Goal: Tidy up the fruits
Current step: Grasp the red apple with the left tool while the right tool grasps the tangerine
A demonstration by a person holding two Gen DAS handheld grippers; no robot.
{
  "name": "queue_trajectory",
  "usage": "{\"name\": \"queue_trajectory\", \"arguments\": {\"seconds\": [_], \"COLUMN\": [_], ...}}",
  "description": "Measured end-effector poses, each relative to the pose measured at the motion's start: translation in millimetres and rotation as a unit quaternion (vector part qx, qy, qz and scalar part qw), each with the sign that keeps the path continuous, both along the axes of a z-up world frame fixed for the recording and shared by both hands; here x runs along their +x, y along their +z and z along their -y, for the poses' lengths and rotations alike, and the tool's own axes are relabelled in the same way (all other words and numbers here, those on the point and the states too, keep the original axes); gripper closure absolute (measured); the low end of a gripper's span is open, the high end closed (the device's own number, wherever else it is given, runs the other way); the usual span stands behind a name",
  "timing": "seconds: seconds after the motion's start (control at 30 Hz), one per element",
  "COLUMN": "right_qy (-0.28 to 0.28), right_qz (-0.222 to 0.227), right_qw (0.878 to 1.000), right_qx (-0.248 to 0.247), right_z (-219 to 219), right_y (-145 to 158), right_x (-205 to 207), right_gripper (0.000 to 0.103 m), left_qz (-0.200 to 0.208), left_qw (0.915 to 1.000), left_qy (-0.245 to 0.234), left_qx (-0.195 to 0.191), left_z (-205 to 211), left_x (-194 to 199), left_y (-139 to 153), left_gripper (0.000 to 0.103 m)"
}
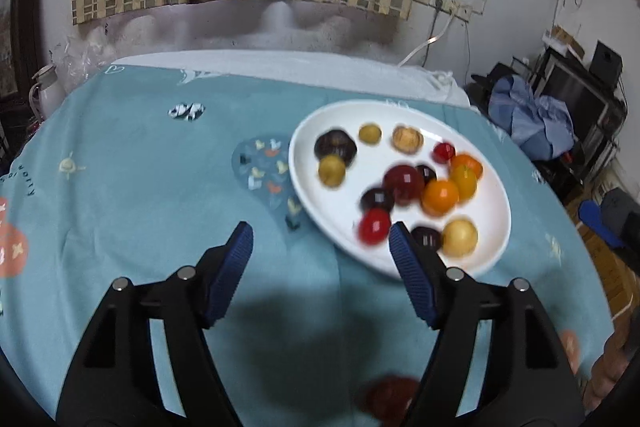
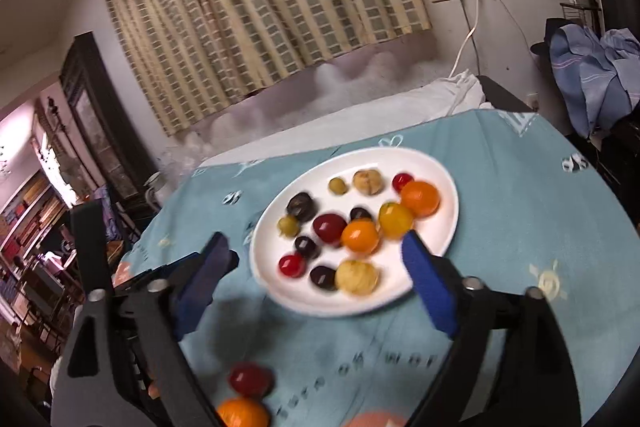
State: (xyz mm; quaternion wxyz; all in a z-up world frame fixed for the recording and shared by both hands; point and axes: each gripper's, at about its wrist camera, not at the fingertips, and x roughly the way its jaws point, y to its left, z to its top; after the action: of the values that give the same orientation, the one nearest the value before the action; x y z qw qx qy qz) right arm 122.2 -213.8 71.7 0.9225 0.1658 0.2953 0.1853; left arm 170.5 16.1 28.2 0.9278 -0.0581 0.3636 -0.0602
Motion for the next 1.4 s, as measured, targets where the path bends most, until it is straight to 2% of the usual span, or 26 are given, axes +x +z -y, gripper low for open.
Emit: {"name": "queue_trajectory", "arguments": {"seconds": [0.1,0.2,0.33,0.47,0.63,0.73,0.8,0.83,1.07,1.23,1.3,1.4], "right_qy": [0.0,-0.002,-0.013,-0.015,-0.006,-0.004,-0.005,-0.006,-0.004,-0.001,-0.001,-0.001], "right_qz": [-0.015,-0.052,-0.075,-0.081,-0.074,-0.072,-0.072,-0.072,-0.071,-0.072,-0.072,-0.071], "right_qw": [1.0,0.997,0.994,0.992,0.995,0.995,0.995,0.995,0.996,0.996,0.996,0.996], "right_qx": [0.014,0.054,0.08,0.091,0.072,0.065,0.065,0.066,0.06,0.05,0.049,0.05], "right_z": [6,17,27,29,21,20,20,21,20,17,17,17], "right_y": [-12,-27,-32,-33,-30,-30,-30,-30,-29,-30,-30,-30], "right_x": [-20,-25,-20,-20,-22,-23,-22,-22,-21,-20,-20,-20], "right_gripper": [0.013,0.013,0.013,0.013,0.013,0.013,0.013,0.013,0.013,0.013,0.013,0.013], "left_qz": [-0.026,-0.041,-0.029,-0.034,-0.051,-0.07,-0.087,-0.094,-0.095,-0.084,-0.082,-0.081], "left_qw": [0.9994,0.9983,0.9983,0.9983,0.9956,0.9938,0.9918,0.9909,0.9905,0.9912,0.9911,0.9912], "left_qy": [-0.024,-0.039,-0.045,-0.046,-0.077,-0.087,-0.093,-0.096,-0.099,-0.102,-0.105,-0.103], "left_qx": [0.004,0.012,0.021,0.008,-0.013,0.0,-0.002,-0.01,-0.011,-0.005,-0.009,-0.016], "left_z": [3,9,14,14,25,34,37,37,40,43,43,40], "left_x": [-31,-56,-79,-77,-72,-68,-64,-62,-60,-56,-56,-60], "left_y": [-16,-26,-28,-31,-34,-42,-48,-51,-53,-54,-54,-52], "left_gripper": [0.031,0.031,0.03,0.03,0.031,0.034,0.045,0.045,0.047,0.056,0.063,0.064]}}
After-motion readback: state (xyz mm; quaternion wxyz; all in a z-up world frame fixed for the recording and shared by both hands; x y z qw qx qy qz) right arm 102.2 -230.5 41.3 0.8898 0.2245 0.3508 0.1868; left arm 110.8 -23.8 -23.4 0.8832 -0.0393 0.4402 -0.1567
